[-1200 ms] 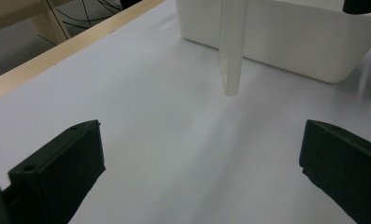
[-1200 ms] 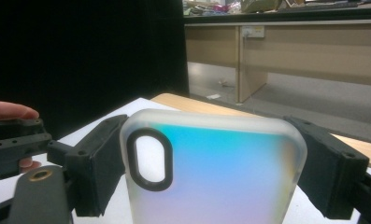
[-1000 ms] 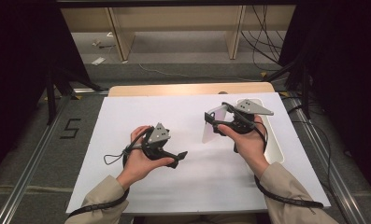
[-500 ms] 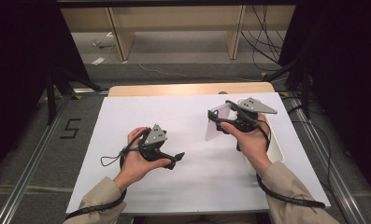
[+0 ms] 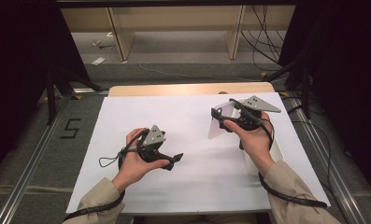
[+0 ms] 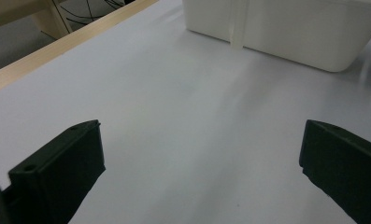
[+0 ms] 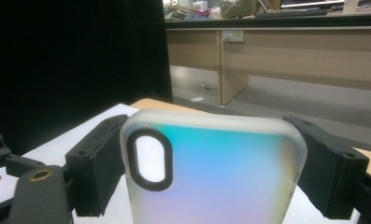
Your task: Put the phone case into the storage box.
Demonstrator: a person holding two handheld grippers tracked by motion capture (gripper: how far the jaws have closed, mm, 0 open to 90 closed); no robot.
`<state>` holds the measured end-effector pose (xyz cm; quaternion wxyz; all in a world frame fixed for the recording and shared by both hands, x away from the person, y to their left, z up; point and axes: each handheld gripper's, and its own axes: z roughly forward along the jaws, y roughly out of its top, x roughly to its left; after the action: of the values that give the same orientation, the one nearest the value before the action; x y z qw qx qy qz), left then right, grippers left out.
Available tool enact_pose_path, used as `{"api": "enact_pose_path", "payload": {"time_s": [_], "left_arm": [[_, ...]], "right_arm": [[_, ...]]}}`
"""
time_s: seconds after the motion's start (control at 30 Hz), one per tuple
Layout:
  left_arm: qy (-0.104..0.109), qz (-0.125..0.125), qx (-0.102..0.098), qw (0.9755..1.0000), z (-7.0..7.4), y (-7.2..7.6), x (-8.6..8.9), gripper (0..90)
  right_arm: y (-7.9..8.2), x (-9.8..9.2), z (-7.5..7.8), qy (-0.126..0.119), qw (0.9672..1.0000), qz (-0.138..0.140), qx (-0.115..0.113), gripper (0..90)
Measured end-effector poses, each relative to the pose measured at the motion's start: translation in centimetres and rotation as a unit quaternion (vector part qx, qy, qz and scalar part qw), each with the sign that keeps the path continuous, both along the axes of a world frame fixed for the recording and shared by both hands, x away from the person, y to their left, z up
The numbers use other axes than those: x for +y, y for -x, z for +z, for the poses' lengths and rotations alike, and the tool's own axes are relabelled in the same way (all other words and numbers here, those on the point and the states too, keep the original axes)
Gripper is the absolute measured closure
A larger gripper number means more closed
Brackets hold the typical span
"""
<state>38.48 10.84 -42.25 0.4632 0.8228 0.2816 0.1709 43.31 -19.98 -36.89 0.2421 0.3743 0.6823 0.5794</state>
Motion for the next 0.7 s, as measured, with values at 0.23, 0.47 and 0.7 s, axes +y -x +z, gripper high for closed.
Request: {"api": "enact_pose_path", "payload": {"time_s": [0.23, 0.47, 0.7], "left_arm": [[0.001, 0.001, 0.001, 1.0000, 0.0, 0.1, 0.1, 0.0], [-0.001, 0.001, 0.000, 1.0000, -0.1, 0.1, 0.3, 0.0], [0.000, 0.003, 0.000, 1.0000, -0.1, 0.1, 0.5, 0.0]], "right_arm": [[-0.1, -0.3, 0.2, 0.000, 1.0000, -0.007, -0.001, 18.5], [-0.2, -0.7, 0.3, -0.001, 0.9999, -0.013, 0.000, 18.5], [-0.2, -1.1, 0.5, -0.001, 0.9998, -0.020, -0.001, 18.5]]}}
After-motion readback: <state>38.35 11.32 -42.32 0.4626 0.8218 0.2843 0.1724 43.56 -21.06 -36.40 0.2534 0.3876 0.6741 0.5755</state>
